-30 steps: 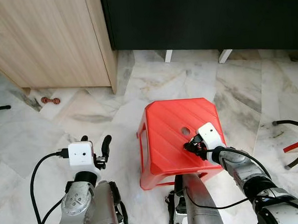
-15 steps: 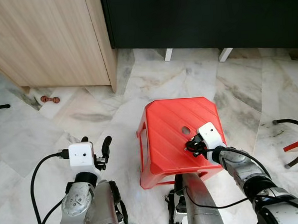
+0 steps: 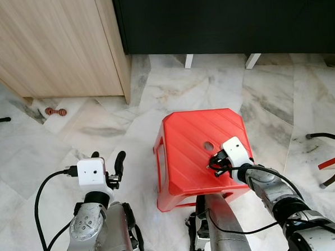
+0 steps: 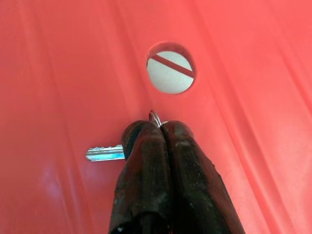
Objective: Hang keys on a hook
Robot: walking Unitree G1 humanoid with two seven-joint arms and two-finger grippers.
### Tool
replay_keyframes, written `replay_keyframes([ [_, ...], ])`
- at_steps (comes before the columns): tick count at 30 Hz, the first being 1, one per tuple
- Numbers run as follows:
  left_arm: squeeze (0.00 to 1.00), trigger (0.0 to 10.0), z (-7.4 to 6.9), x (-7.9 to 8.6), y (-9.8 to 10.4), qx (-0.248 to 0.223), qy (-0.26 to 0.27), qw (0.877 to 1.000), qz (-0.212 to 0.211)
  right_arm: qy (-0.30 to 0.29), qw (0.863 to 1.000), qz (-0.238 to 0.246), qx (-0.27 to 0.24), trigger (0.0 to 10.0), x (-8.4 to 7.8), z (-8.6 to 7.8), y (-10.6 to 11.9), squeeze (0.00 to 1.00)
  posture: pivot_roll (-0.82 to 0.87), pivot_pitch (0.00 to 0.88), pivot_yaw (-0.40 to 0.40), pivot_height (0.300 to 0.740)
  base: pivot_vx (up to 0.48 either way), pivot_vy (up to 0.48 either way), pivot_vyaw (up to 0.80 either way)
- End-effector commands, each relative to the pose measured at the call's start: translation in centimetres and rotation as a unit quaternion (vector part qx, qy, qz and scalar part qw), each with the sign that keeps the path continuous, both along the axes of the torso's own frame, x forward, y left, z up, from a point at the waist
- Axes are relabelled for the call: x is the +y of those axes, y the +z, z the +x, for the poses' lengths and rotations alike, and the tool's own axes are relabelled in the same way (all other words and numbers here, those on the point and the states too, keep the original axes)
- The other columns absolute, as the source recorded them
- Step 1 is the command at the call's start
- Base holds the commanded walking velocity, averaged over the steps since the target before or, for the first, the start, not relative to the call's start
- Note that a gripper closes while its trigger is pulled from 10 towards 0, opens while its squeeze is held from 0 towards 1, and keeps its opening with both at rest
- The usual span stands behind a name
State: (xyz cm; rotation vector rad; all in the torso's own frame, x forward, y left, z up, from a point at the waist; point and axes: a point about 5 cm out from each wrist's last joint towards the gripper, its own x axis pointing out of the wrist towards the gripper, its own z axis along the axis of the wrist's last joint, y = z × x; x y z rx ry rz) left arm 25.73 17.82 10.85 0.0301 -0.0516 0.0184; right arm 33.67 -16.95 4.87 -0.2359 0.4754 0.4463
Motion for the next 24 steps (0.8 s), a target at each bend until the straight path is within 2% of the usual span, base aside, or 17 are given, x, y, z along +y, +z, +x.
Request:
replay_keyframes([
  [1,0.0,10.0,-0.3,0.1,-0.7,0.015,0.005,1.0,0.002,-0.016,1.0,0.005,0.01,0.0,-0.5,-0.7,-0.9,0.0,-0.04,0.367,-0.089,0.619,0.0,0.0,0.0],
  [7,0.0,10.0,-0.2,0.0,-0.7,0.015,0.004,1.0,0.002,-0.067,0.996,0.045,-0.032,0.0,-0.5,-0.4,-0.3,0.0,-0.04,0.364,-0.089,0.619,0.0,0.0,0.0],
  [13,0.0,10.0,0.0,0.0,-0.7,0.015,0.004,1.0,0.003,-0.144,0.983,0.09,-0.071,0.0,-1.4,-1.1,-0.4,0.0,-0.05,0.356,-0.087,0.619,0.0,0.0,0.0],
  [17,0.0,10.0,0.2,0.0,-0.8,0.014,0.003,1.0,0.003,-0.175,0.974,0.108,-0.095,0.0,-1.9,-1.4,-0.1,0.0,-0.06,0.348,-0.087,0.619,0.0,0.0,0.0],
  [21,0.0,10.0,0.6,-0.1,-0.7,0.01,0.003,1.0,0.002,-0.236,0.944,0.162,-0.164,0.0,-2.8,-1.9,2.0,0.0,-0.07,0.323,-0.09,0.619,0.0,0.0,0.0],
  [24,0.0,10.0,1.0,0.0,-0.6,0.006,0.004,1.0,0.003,-0.267,0.923,0.195,-0.195,0.0,-3.2,-2.3,3.2,0.0,-0.07,0.305,-0.09,0.619,0.0,0.0,0.0],
])
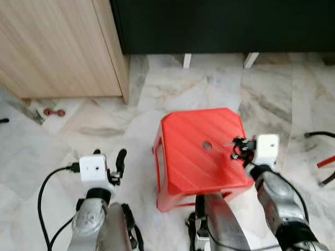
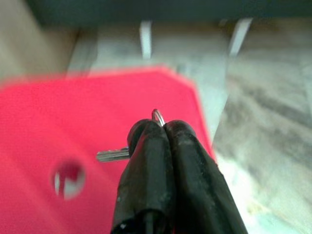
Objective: Hang keys on a hook
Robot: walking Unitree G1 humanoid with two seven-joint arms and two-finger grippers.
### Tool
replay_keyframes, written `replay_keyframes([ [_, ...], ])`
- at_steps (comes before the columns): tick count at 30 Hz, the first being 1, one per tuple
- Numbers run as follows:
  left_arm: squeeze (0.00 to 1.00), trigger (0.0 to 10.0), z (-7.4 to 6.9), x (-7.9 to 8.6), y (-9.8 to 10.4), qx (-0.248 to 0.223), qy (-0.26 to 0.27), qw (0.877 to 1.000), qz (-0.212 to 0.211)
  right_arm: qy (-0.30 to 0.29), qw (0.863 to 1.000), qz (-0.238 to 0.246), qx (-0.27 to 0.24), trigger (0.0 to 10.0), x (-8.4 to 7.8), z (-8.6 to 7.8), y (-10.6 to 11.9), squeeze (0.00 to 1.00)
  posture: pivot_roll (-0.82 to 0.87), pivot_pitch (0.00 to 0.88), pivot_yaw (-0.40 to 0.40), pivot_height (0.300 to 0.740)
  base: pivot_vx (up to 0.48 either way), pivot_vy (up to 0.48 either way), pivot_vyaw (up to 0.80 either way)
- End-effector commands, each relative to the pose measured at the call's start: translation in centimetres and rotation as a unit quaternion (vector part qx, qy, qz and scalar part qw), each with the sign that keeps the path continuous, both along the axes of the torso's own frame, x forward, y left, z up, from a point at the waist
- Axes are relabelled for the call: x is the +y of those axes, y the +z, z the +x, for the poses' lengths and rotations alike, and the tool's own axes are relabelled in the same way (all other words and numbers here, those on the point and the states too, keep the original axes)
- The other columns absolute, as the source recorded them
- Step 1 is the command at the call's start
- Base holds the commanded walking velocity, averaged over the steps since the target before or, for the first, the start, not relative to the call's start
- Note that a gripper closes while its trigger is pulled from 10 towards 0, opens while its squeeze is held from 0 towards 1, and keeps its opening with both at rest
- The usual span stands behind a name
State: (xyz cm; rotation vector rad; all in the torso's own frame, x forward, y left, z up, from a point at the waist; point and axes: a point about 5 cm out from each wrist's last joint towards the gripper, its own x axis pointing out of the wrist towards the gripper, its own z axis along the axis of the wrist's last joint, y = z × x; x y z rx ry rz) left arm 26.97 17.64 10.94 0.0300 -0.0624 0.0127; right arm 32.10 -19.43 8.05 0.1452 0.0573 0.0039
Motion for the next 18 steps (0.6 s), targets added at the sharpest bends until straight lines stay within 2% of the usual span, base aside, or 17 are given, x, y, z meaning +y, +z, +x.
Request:
replay_keyframes([
  [1,0.0,10.0,-0.1,0.2,-0.7,0.01,0.007,1.0,0.003,-0.039,0.999,0.031,-0.018,0.0,-0.8,-0.9,0.4,0.0,-0.07,0.293,-0.091,0.619,0.0,0.0,0.0],
  [6,0.0,10.0,0.6,0.3,-0.5,0.002,0.007,1.0,0.004,-0.068,0.996,0.033,-0.057,0.0,-0.9,-2.0,1.8,0.0,-0.06,0.258,-0.085,0.619,0.0,0.0,0.0],
  [8,0.0,10.0,1.0,0.5,-0.1,-0.007,0.007,1.0,0.007,-0.101,0.991,0.031,-0.081,0.0,-1.3,-2.7,2.7,0.0,-0.06,0.233,-0.078,0.619,0.0,0.0,0.0],
  [15,0.0,10.0,1.8,1.0,0.2,-0.017,0.004,1.0,0.012,-0.121,0.988,0.029,-0.095,0.0,-1.3,-4.1,3.7,0.0,-0.06,0.191,-0.062,0.619,0.0,0.0,0.0],
  [18,0.0,10.0,2.1,1.0,0.4,-0.02,0.0,1.0,0.013,-0.136,0.986,0.031,-0.095,0.0,-1.8,-4.6,3.8,0.0,-0.06,0.173,-0.052,0.619,0.0,0.0,0.0],
])
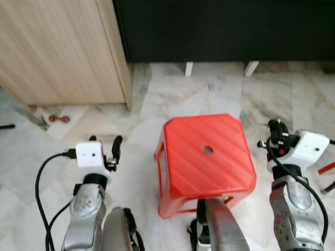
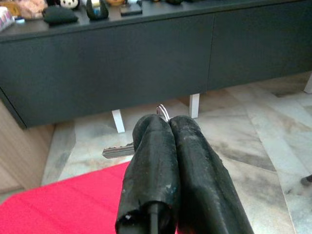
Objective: Hang keys on a hook
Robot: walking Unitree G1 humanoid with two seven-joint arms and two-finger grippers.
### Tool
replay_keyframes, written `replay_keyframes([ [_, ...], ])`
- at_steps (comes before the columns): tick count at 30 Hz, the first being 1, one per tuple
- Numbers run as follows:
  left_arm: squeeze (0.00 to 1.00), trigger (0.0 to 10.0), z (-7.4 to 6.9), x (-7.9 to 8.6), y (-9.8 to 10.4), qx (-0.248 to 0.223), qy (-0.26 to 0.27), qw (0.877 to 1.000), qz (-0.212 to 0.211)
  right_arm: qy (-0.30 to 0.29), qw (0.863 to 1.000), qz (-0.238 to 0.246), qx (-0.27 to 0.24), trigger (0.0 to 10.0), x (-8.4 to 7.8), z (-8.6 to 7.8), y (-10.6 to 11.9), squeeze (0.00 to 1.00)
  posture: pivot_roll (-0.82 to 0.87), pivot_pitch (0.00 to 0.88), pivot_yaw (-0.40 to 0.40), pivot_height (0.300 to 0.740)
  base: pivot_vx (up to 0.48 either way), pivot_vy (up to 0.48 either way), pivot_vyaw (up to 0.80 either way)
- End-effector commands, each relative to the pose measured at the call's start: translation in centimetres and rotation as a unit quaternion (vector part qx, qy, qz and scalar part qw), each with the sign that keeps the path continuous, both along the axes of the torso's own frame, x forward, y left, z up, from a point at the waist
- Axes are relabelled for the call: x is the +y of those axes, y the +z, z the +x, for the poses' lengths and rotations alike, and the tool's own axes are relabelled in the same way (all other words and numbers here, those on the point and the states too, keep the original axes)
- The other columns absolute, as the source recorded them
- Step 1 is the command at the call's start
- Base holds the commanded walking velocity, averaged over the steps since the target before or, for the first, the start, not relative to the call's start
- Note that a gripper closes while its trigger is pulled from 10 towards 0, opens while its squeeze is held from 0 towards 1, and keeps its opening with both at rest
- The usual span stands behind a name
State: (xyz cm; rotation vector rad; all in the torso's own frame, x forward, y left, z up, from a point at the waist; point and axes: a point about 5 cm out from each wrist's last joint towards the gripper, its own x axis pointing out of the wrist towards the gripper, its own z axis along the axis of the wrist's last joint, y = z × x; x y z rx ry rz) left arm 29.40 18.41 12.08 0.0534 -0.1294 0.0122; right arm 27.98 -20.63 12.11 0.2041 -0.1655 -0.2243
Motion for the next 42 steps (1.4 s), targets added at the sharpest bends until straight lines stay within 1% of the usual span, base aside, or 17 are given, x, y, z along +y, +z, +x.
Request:
replay_keyframes([
  [1,0.0,10.0,0.0,0.2,-0.6,0.01,-0.003,1.0,0.003,-0.04,0.999,-0.002,0.014,3.4,-1.2,-1.0,-0.3,0.0,-0.05,0.161,-0.047,0.619,0.0,0.0,0.0],
  [2,0.0,10.0,0.1,0.3,-0.6,0.009,-0.003,1.0,0.004,-0.049,0.999,-0.006,0.018,3.4,-1.3,-1.1,-0.4,0.0,-0.05,0.161,-0.047,0.619,0.0,0.0,0.0],
  [4,0.0,10.0,0.3,0.4,-0.4,0.006,-0.004,1.0,0.007,-0.07,0.997,-0.007,0.025,10.0,-1.6,-1.3,-0.7,0.0,-0.03,0.145,-0.038,0.619,0.0,0.0,0.0],
  [7,0.0,10.0,0.5,0.9,-0.1,0.002,-0.006,1.0,0.012,-0.089,0.995,-0.024,0.035,10.0,-1.9,-1.1,-1.0,0.0,-0.02,0.137,-0.029,0.619,0.0,0.0,0.0],
  [11,0.0,10.0,0.3,1.2,-0.4,0.004,-0.009,1.0,0.016,-0.075,0.996,-0.03,0.024,10.0,-1.6,-0.5,-0.5,0.0,-0.03,0.129,-0.022,0.619,0.0,0.0,0.0],
  [13,0.0,10.0,0.3,1.1,-0.6,0.006,-0.011,1.0,0.016,-0.081,0.996,-0.033,0.017,10.0,-1.8,-0.5,-0.2,0.0,-0.04,0.126,-0.021,0.634,0.0,0.0,0.0],
  [19,0.0,10.0,0.6,0.6,-1.0,0.009,-0.016,1.0,0.01,-0.09,0.995,-0.038,0.024,10.0,-2.4,-0.3,-0.1,0.0,-0.04,0.12,-0.028,0.669,0.0,0.0,0.0],
  [21,0.0,10.0,0.7,0.4,-1.1,0.01,-0.016,1.0,0.006,-0.089,0.995,-0.037,0.028,10.0,-2.6,0.0,-0.3,0.0,-0.04,0.117,-0.036,0.689,0.0,0.0,0.0],
  [22,0.0,10.0,0.7,0.4,-1.1,0.01,-0.016,1.0,0.006,-0.089,0.995,-0.037,0.028,10.0,-2.6,0.0,-0.3,0.0,-0.04,0.117,-0.036,0.689,0.0,0.0,0.0],
  [24,0.0,10.0,0.5,0.5,-1.8,0.02,-0.014,1.0,0.005,-0.085,0.995,-0.025,0.041,10.0,-2.6,0.3,-1.0,0.0,-0.04,0.116,-0.042,0.709,0.0,0.0,0.0],
  [25,0.0,10.0,0.5,0.5,-1.8,0.02,-0.014,1.0,0.005,-0.085,0.995,-0.025,0.041,10.0,-2.6,0.3,-1.0,0.0,-0.04,0.116,-0.042,0.709,0.0,0.0,0.0],
  [27,0.0,10.0,0.1,1.2,-2.5,0.029,0.002,1.0,0.005,-0.076,0.996,-0.024,0.05,10.0,-2.5,0.5,-1.4,0.0,-0.03,0.114,-0.044,0.729,0.0,0.0,0.0],
  [29,0.0,10.0,-0.1,1.4,-2.9,0.034,0.004,0.999,0.006,-0.076,0.996,-0.025,0.05,10.0,-2.5,0.6,-1.3,0.0,-0.04,0.113,-0.045,0.74,0.0,0.0,0.0],
  [34,0.0,10.0,-0.8,1.8,-5.0,0.073,0.013,0.997,0.011,-0.069,0.996,-0.026,0.049,10.0,-2.4,0.9,-1.3,0.0,-0.04,0.105,-0.039,0.74,0.0,0.0,0.0],
  [37,0.0,10.0,-1.0,1.9,-5.6,0.084,0.013,0.996,0.011,-0.069,0.996,-0.025,0.048,10.0,-2.4,1.0,-1.4,0.0,-0.03,0.103,-0.036,0.74,0.0,0.0,0.0],
  [39,0.0,10.0,-1.5,2.1,-6.9,0.108,0.017,0.994,0.012,-0.068,0.996,-0.021,0.047,10.0,-2.4,1.0,-1.5,0.0,-0.04,0.095,-0.031,0.74,0.0,0.0,0.0],
  [42,0.0,10.0,-1.7,2.3,-7.6,0.12,0.023,0.992,0.013,-0.066,0.997,-0.015,0.046,10.0,-2.3,1.1,-1.6,0.0,-0.04,0.091,-0.028,0.74,0.0,0.0,0.0],
])
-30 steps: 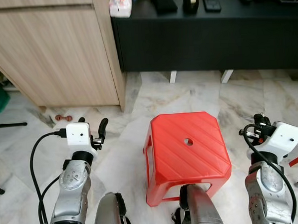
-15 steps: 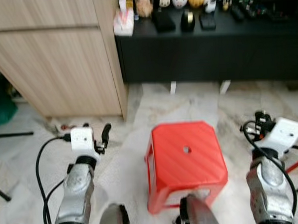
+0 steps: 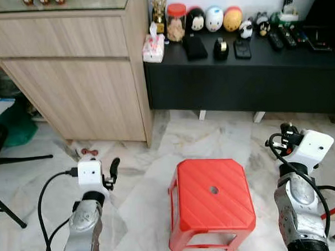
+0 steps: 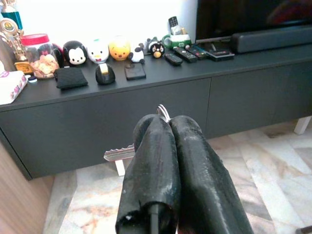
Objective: Hang keys on a hook
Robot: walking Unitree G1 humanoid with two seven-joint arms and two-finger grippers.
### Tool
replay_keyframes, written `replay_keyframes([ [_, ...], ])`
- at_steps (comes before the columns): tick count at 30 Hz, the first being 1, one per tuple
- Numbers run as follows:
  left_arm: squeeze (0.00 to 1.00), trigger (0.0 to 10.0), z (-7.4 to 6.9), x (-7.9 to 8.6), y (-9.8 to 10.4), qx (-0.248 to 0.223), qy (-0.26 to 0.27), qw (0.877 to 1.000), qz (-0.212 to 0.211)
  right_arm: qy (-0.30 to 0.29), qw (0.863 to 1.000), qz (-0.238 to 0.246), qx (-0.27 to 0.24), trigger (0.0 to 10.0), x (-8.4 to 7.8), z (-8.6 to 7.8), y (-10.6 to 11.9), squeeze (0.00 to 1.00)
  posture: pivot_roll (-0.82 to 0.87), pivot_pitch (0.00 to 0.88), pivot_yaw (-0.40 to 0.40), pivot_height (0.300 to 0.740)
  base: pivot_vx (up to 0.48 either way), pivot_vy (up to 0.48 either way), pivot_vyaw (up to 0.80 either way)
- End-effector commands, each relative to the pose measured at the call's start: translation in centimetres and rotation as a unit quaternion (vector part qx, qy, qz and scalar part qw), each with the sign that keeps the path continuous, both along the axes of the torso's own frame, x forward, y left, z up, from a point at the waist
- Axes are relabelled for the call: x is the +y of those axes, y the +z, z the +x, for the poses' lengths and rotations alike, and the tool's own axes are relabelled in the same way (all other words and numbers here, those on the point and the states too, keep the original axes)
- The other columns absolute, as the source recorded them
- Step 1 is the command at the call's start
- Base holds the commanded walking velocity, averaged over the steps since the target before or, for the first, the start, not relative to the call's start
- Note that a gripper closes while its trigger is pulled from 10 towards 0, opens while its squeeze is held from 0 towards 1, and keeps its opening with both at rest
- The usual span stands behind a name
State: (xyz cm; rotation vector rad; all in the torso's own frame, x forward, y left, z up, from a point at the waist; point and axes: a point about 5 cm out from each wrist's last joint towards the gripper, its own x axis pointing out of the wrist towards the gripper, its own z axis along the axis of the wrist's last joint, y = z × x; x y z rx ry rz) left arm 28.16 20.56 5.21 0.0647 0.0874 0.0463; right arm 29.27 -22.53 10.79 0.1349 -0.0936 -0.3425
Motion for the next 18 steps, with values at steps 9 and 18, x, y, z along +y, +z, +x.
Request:
replay_keyframes([
  [9,0.0,10.0,-2.4,-0.3,-5.7,0.122,0.01,0.992,-0.009,-0.005,1.0,0.014,0.001,10.0,-0.8,0.0,-0.4,0.0,-0.06,0.043,-0.042,0.74,0.0,0.0,0.0],
  [18,0.0,10.0,-5.7,0.0,-9.4,0.222,0.036,0.974,-0.013,0.005,1.0,0.018,0.004,10.0,-0.7,0.4,-0.5,0.0,-0.06,0.012,-0.05,0.74,0.0,0.0,0.0],
])
